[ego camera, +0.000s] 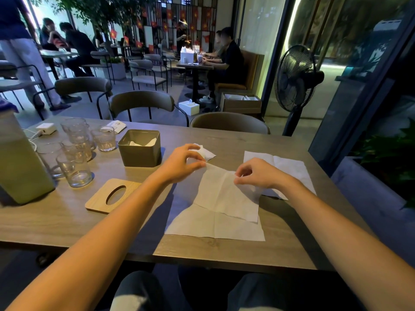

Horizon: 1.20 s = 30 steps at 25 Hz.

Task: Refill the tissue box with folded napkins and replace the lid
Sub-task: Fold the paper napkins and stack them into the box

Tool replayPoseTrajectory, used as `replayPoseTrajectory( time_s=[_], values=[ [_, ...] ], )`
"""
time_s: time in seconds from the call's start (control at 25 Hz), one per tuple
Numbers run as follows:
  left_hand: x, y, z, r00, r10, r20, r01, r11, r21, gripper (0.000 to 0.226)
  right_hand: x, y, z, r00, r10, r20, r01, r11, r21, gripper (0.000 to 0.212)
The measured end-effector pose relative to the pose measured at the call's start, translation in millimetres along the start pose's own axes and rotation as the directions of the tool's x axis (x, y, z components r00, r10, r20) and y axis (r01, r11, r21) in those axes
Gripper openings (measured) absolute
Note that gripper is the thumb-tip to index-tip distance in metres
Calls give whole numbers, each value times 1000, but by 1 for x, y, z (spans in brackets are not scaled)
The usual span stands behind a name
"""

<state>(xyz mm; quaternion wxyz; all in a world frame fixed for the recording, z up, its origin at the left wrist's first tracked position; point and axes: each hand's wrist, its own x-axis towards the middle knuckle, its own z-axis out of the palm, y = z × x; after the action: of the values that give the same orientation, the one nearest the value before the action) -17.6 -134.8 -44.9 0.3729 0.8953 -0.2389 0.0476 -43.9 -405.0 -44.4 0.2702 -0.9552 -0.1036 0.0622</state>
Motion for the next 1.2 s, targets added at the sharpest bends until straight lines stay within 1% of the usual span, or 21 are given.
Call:
replayPoseTrajectory(
  time_s=[0.12, 0.24, 0.36, 0.44, 0.56, 0.68, 0.72, 0.76, 0.84, 0.92, 1.0, 1.08, 1.2],
  values=[
    [2, 8, -13, 996, -53, -78, 49, 997, -54, 23, -1, -5, -9, 998, -25, -52, 27, 998, 50, 9],
    [2, 10, -23, 992, -71, -102, 63, 995, -83, 27, -3, -7, -24, 995, -44, -91, 52, 995, 87, 12],
    [2, 10, -29, 992, -63, -105, 53, 994, -98, 26, -5, -8, -38, 996, -34, -80, 41, 996, 81, 11],
    [3, 10, -31, 991, -74, -110, 60, 990, -129, 24, -6, -6, -43, 998, -18, -65, 20, 999, 38, 11],
    [2, 8, -28, 987, -130, -91, 106, 967, -231, 23, -11, -2, -49, 998, 13, -55, -13, 1000, 4, 11],
    [-2, -1, -23, 972, -230, -39, 203, 917, -343, 22, -18, -1, -57, 998, -3, -56, 7, 998, 70, 9],
    [-3, -4, -21, 970, -242, -15, 221, 906, -360, 20, -19, -2, -57, 998, -12, -63, 18, 995, 98, 9],
    [-4, -6, -20, 972, -236, 10, 225, 910, -348, 19, -20, -3, -58, 997, -19, -75, 28, 992, 124, 8],
    [-5, -4, -16, 981, -184, 54, 191, 958, -213, 29, -21, -8, -58, 994, -42, -104, 59, 985, 163, 9],
    [-1, 5, -9, 993, -94, 67, 97, 994, -53, 43, -22, -17, -61, 985, -90, -146, 116, 978, 175, 8],
    [8, 17, -4, 1000, 8, 26, -9, 999, 31, 43, -24, -29, -66, 972, -134, -194, 171, 967, 187, 7],
    [18, 30, -2, 998, 59, -13, -59, 998, 5, 35, -27, -41, -70, 957, -179, -229, 228, 952, 206, 6],
    [24, 39, 1, 996, 89, 10, -88, 994, -68, 25, -34, -54, -73, 943, -236, -234, 293, 923, 250, 7]
  ],
)
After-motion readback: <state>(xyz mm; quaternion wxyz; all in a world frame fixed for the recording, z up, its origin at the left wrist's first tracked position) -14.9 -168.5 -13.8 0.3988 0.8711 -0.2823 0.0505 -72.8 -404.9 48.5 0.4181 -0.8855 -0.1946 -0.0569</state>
